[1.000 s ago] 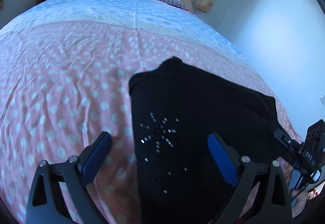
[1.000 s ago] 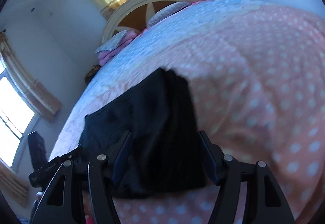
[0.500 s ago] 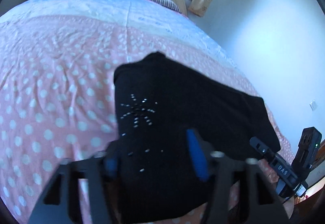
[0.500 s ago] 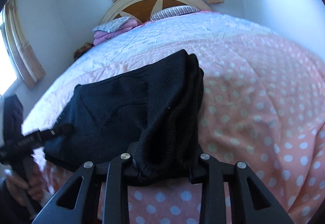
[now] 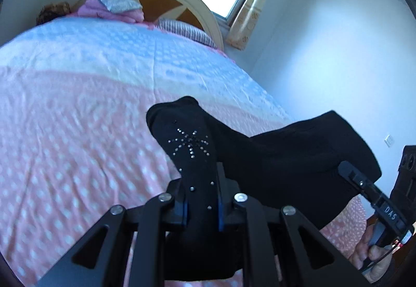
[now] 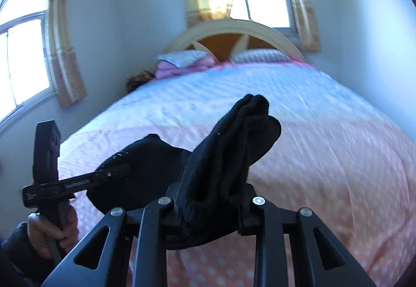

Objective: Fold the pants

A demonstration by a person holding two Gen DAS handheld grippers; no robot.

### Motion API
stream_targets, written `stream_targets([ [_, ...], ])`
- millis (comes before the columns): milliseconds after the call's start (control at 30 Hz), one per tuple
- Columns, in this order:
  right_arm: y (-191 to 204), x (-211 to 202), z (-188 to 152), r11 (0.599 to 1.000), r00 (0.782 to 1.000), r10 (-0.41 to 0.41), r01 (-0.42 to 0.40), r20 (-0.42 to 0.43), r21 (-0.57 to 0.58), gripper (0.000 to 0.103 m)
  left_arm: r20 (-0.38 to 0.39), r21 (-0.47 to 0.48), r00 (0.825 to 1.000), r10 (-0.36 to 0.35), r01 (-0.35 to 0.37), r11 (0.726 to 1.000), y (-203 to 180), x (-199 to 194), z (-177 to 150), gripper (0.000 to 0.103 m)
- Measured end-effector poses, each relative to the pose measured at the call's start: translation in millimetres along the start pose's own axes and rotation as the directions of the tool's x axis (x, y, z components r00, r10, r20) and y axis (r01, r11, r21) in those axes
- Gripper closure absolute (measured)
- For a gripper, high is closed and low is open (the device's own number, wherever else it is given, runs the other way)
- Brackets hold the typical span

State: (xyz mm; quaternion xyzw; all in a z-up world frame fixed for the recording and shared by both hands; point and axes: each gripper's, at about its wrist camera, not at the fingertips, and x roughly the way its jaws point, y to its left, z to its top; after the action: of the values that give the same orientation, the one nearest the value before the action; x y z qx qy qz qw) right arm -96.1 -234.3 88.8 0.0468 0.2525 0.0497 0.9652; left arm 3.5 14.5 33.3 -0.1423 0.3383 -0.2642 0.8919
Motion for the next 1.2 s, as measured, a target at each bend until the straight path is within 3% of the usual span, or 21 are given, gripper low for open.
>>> stream_targets([
  [167,27.8,28.0,43.0,0.996,0.993,0.077,-0.072,0.093,-0.060,0.076,0.096,0.077,0.990,0.101,-0.109,0.991,13.2,-13.1,46.1,0.087],
  [267,28.0,70.2,64.8,0.990,0.986,0.143,-0.141,0.087,-0.021,0.076,0.129,0.104,0.976,0.178,-0.191,0.976,25.6,-7.1,66.2,0.087],
  [333,28.2,101.6,69.5,0.990,0.988,0.138,-0.137,0.068,-0.020,0.076,0.125,0.119,0.964,0.236,-0.250,0.961,39.3,9.4,77.1,0.087],
  [467,22.0,179.4,49.7,0.993,0.992,0.115,-0.116,-0.059,0.001,0.076,0.039,0.107,0.945,0.326,-0.328,0.938,73.3,55.1,71.4,0.087],
  [533,18.4,211.5,32.1,0.997,0.985,0.077,-0.077,-0.156,0.011,0.075,-0.056,0.124,0.921,0.385,-0.377,0.918,93.7,84.2,54.9,0.086],
  [567,17.1,230.6,18.7,0.999,0.973,0.033,-0.033,-0.230,0.006,0.070,-0.106,0.127,0.898,0.427,-0.413,0.902,103.6,96.3,46.0,0.081],
  [600,14.9,240.4,10.6,1.000,0.960,-0.008,0.011,-0.280,0.007,0.067,-0.131,0.119,0.884,0.450,-0.436,0.892,112.3,103.2,39.3,0.068],
  [633,10.4,242.6,10.0,0.999,0.957,0.002,0.008,-0.289,0.033,0.063,-0.120,0.100,0.886,0.447,-0.437,0.894,114.9,100.1,38.2,0.063],
  [700,1.7,235.5,14.2,0.996,0.961,0.028,-0.003,-0.276,0.089,0.051,-0.102,0.023,0.895,0.435,-0.435,0.900,125.8,86.6,42.6,0.041],
  [733,-2.0,232.6,15.3,0.994,0.961,0.028,0.002,-0.275,0.109,0.044,-0.104,0.003,0.891,0.442,-0.444,0.896,131.0,82.9,44.6,0.037],
  [767,-6.8,229.7,16.0,0.991,0.961,0.040,-0.004,-0.273,0.132,0.044,-0.107,-0.008,0.886,0.451,-0.455,0.891,134.3,78.3,45.2,0.035],
  [867,-20.4,206.6,10.1,0.968,0.971,0.095,-0.040,-0.217,0.246,0.044,-0.097,-0.054,0.892,0.440,-0.447,0.893,145.2,53.9,45.7,0.035],
  [933,-22.5,184.3,9.2,0.962,0.988,0.040,0.003,-0.151,0.274,0.044,-0.062,-0.084,0.877,0.477,-0.481,0.873,147.3,37.2,47.0,0.035],
  [967,-18.0,168.9,10.7,0.968,0.994,-0.021,0.047,-0.106,0.247,0.044,-0.039,-0.088,0.865,0.501,-0.502,0.860,143.0,31.1,46.5,0.035],
  [1033,0.4,151.6,17.0,0.984,0.996,-0.077,0.082,-0.036,0.155,0.045,0.000,-0.074,0.861,0.509,-0.508,0.858,128.5,22.8,46.0,0.035],
  [1133,44.4,147.2,25.3,0.996,0.996,-0.090,0.089,-0.029,-0.028,0.085,0.059,-0.035,0.870,0.489,-0.487,0.872,103.9,19.9,41.9,0.035],
  [1200,55.6,154.7,26.2,0.998,0.998,-0.041,0.038,-0.053,-0.048,0.085,0.096,0.028,0.884,0.457,-0.461,0.887,78.0,24.9,35.7,0.035],
])
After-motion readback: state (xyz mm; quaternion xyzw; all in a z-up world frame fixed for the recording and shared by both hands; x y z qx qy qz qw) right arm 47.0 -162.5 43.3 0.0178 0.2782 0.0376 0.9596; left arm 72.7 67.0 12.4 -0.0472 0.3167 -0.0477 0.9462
